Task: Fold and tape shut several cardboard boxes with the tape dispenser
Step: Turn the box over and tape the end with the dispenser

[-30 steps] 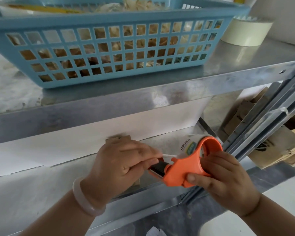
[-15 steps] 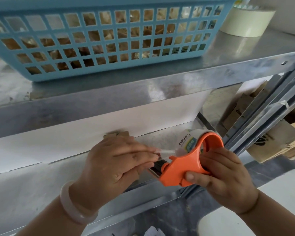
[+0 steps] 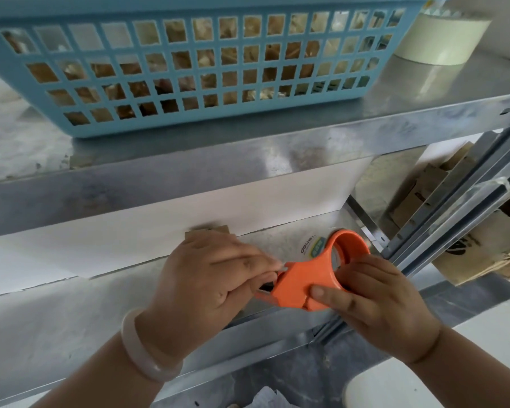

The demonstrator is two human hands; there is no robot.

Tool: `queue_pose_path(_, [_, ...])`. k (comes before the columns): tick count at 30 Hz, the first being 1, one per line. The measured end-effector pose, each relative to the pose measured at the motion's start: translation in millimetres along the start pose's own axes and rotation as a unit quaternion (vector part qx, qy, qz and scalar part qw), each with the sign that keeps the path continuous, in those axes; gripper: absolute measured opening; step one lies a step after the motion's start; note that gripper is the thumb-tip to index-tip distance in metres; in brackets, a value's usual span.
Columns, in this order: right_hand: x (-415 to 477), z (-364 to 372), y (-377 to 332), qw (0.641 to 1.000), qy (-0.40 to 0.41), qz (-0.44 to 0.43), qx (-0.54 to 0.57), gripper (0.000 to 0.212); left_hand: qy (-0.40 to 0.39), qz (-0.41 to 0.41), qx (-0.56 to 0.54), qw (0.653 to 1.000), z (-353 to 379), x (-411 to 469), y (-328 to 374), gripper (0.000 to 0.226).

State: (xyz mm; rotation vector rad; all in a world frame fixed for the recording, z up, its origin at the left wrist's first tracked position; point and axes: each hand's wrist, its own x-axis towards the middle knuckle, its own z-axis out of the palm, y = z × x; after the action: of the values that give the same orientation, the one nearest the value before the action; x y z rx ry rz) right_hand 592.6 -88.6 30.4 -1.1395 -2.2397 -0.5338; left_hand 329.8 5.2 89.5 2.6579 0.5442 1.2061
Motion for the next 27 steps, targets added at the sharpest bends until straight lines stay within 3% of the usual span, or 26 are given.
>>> queue_pose_path(3, [4.0, 4.6, 4.5, 0.997, -0.051, 0.028, 0.048, 0.055, 0.011, -0.047, 0.018, 0.999, 5.1, -6.2, -4.5, 0.024])
queue_pose_path(9, [24.7, 1.9, 8.1, 0.971, -0.203, 0.07, 0.099, 0.078, 0.066, -0.257, -0.028, 0.964, 15.5, -23.3, -13.7, 0.024])
queue_pose_path(11, [35.7, -4.6, 9.2, 0.957, -0.252, 0.093, 0.109, 0.081, 0.074, -0.331, -0.046, 0.939, 17.9, -29.8, -14.9, 0.016])
queue_pose_path(14, [47.8, -9.2, 17.3, 0.893, -0.351, 0.162, 0.231, 0.084, 0.065, -0.43, -0.075, 0.898, 19.9, -38.7, -16.8, 0.018])
queue_pose_path(18, [55.1, -10.5, 28.3, 0.851, -0.413, 0.173, 0.273, 0.088, 0.124, -0.557, -0.144, 0.809, 12.9, -53.3, -25.0, 0.024])
queue_pose_path(23, [59.8, -6.4, 45.7, 0.825, -0.481, 0.165, 0.248, 0.086, 0.14, -0.629, -0.186, 0.741, 7.2, -70.5, -30.2, 0.016])
queue_pose_path(27, [65.3, -0.1, 58.7, 0.808, -0.504, 0.178, 0.25, 0.084, 0.113, -0.632, -0.15, 0.752, 10.9, -78.5, -36.4, 0.022])
